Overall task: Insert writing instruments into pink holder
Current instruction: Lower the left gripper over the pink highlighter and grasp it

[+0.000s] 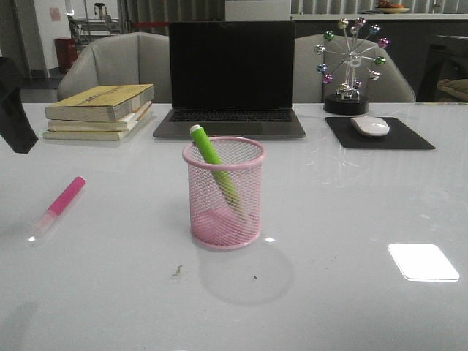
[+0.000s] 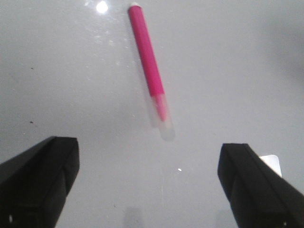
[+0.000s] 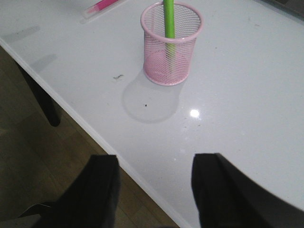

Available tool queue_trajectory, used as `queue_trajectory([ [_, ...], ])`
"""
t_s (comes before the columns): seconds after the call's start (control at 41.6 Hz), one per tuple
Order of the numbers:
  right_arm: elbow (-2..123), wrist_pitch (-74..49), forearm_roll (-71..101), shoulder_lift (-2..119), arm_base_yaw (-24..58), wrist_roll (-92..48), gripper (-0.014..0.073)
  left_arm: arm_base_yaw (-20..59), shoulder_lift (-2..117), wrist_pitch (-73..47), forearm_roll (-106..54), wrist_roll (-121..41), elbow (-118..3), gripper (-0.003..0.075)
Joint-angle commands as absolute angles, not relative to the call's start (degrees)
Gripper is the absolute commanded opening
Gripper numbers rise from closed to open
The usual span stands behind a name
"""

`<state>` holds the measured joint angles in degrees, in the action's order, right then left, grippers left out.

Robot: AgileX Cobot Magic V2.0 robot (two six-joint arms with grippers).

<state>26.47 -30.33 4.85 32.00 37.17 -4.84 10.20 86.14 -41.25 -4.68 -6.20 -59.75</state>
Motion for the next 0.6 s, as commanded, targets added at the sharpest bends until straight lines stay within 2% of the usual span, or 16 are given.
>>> queue_trajectory([
  [0.0,28.06,-26.54,4.67,31.99,37.10,-5.15,0.0459,7.90,89.84,-39.07,-6.82,-5.68,-65.46,0.0633],
  [0.336,28.06,-26.54,4.67,31.99,37.10,-5.15,0.0459,7.16,106.25,-40.67,-9.40,-5.68,-80.14,0.0633],
  [0.576,28.06,-26.54,4.67,31.99,37.10,-5.15,0.0459,7.97,113.25,-43.11,-8.38,-5.68,-86.58,0.0633],
])
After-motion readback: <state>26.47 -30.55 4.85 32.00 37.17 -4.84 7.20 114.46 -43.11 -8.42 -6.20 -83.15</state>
